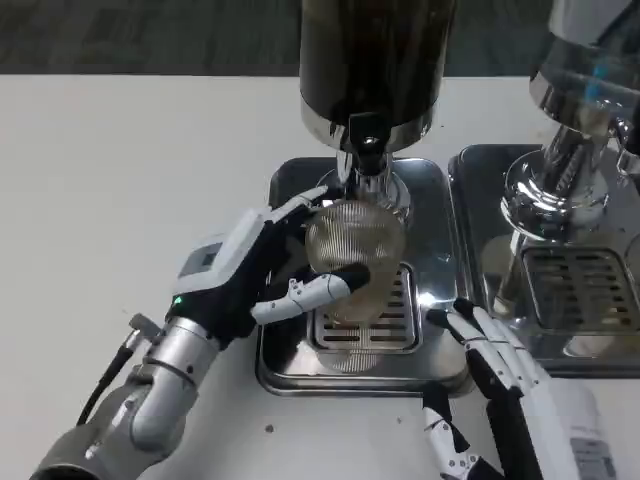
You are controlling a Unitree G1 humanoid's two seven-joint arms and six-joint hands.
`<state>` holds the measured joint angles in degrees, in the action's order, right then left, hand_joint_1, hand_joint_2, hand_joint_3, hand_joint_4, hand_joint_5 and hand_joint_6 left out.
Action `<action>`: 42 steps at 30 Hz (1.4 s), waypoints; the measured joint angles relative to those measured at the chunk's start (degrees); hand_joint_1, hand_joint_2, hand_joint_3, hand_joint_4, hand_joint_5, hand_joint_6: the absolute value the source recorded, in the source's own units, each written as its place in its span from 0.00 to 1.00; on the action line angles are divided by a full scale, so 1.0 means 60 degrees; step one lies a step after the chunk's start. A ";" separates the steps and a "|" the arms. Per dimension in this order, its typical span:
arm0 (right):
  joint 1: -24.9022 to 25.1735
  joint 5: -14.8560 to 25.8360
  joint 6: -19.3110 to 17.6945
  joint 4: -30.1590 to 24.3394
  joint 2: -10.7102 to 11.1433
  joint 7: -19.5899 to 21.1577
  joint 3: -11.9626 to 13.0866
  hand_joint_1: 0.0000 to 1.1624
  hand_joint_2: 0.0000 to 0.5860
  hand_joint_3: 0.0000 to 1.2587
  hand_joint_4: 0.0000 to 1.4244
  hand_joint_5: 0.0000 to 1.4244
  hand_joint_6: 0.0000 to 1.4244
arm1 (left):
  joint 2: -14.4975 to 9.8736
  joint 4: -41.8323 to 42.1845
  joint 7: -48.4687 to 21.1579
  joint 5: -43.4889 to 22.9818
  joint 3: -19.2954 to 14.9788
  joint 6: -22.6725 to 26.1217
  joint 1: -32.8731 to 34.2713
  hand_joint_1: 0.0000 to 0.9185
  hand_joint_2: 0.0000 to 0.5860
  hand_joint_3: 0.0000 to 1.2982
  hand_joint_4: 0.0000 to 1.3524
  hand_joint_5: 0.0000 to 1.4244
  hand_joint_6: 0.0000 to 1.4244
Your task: Grasp the cup under the faucet to collect the drink, then remove the cup.
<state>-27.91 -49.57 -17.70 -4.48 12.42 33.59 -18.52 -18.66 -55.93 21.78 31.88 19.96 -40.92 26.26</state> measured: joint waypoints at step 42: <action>0.1308 0.0930 -0.0380 0.1235 -0.0076 -0.0007 -0.0009 0.26 0.89 0.18 0.09 0.10 0.17 | -0.2750 0.5056 -1.3233 -1.1791 -0.4403 0.5816 0.0984 0.00 0.22 0.18 0.15 0.16 0.11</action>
<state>-20.06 -43.99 -19.98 2.93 11.96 33.55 -18.58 -35.16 -25.59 -57.63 -38.86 -6.46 -6.03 32.17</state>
